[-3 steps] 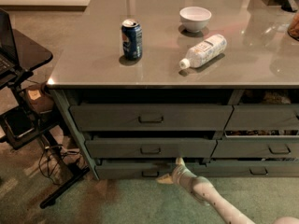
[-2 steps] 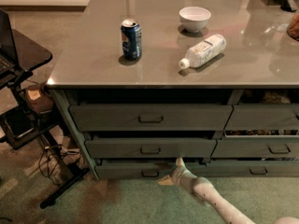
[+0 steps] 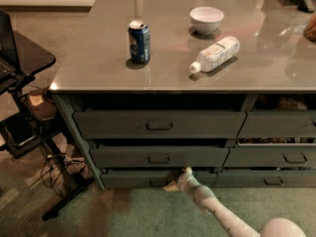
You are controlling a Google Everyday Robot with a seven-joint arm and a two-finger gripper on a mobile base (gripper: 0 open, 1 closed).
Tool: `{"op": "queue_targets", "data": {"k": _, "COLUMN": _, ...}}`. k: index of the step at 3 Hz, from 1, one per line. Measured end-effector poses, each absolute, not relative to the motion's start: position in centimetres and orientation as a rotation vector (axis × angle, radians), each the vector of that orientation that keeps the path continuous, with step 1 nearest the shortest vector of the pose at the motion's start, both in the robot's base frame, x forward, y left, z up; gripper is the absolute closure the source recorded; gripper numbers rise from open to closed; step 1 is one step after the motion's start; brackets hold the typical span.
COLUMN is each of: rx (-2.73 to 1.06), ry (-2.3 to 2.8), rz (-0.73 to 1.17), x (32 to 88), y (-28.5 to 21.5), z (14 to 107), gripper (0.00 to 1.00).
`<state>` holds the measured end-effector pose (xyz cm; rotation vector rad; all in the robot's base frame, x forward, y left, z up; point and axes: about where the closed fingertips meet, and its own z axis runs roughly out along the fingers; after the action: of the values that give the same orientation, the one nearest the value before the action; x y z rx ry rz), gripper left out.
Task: Open bottom drawer
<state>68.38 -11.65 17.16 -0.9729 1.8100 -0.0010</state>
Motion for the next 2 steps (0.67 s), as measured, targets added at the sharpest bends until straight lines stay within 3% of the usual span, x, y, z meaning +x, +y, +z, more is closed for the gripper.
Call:
{"op": "queue_targets", "data": {"k": 1, "rx": -0.973, "ry": 1.810, "rz": -0.001, "x": 68.40, "y": -11.64, "z": 17.16, "gripper": 0.00}}
{"op": "queue_targets", "data": {"k": 2, "rx": -0.973, "ry": 1.810, "rz": -0.001, "x": 68.40, "y": -11.64, "z": 17.16, "gripper": 0.19}}
